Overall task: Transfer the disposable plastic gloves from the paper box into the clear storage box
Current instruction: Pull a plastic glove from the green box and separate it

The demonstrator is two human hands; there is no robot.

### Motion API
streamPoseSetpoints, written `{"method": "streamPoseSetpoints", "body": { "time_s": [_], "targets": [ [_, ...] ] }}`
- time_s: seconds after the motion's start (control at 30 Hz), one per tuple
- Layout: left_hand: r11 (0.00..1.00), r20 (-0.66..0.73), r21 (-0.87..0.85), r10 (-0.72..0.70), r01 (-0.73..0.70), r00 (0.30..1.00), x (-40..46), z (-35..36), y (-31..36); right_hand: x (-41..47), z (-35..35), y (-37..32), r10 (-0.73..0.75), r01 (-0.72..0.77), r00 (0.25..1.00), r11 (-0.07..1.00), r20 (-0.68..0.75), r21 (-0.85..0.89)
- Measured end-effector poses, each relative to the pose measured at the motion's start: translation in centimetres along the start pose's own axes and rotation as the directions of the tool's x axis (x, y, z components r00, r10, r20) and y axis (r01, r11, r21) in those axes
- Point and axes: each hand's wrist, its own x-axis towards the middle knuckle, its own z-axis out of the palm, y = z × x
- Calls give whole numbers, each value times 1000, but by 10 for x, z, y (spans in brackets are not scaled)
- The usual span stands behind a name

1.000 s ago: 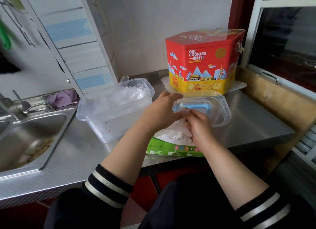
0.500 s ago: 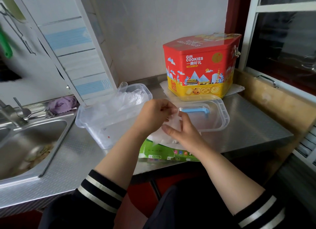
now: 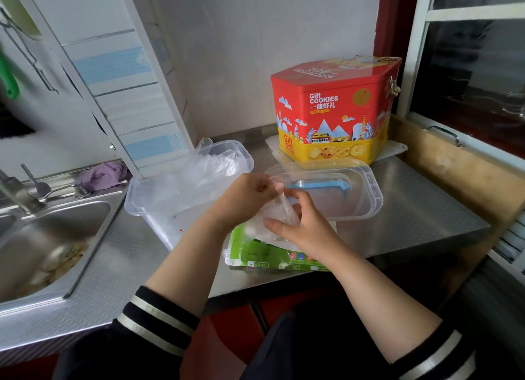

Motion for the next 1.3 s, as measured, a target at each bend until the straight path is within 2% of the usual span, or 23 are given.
{"method": "streamPoseSetpoints", "body": {
  "time_s": [0.1,0.27,0.47,0.57,0.67,0.73,0.83,0.97,1.0,1.03,1.1,1.17,1.23,1.3],
  "targets": [
    [990,-68,-135,-46,37,997,-2,10,2,-1,1,-1,5,-5,1000,1000,0,13],
    [995,-208,-91,26,-46,978,0,11,8,-1,-5,-3,24,-23,1000,999,-16,36],
    [985,-321,-156,12,-66,947,-3,4,7,-1,-6,-3,31,-31,1000,999,-3,41],
    [972,-460,-205,11,-118,888,-2,-21,13,-2,-2,0,32,-30,999,999,37,-41],
    [984,-560,-73,95,-163,823,0,-57,30,-6,-2,-4,27,-18,998,990,58,-142],
    [979,-536,40,192,-202,822,0,-65,40,-6,-3,-3,44,-39,998,992,39,-122],
    [949,-545,202,315,-242,777,0,-67,43,-6,0,-4,56,-54,998,997,28,-46],
    [916,-683,329,399,-230,612,6,-85,58,-9,0,-9,37,-35,999,998,38,-45],
    [906,-692,374,415,-197,591,8,-90,64,-9,0,-8,36,-34,999,998,41,-57],
    [894,-680,422,421,-148,601,11,-92,71,-8,0,-6,41,-38,998,996,40,-75],
    [863,-617,502,401,-54,677,19,-94,82,-9,0,-5,45,-41,998,993,35,-115],
    [861,-569,509,344,-9,747,31,-95,86,-9,-1,-6,57,-52,998,991,32,-127],
    [931,-549,365,213,3,808,46,-103,81,-10,-1,-7,50,-46,998,991,36,-124],
    [996,-555,89,24,31,831,61,-121,68,-11,-1,-8,37,-33,999,993,38,-115]
  ]
}}
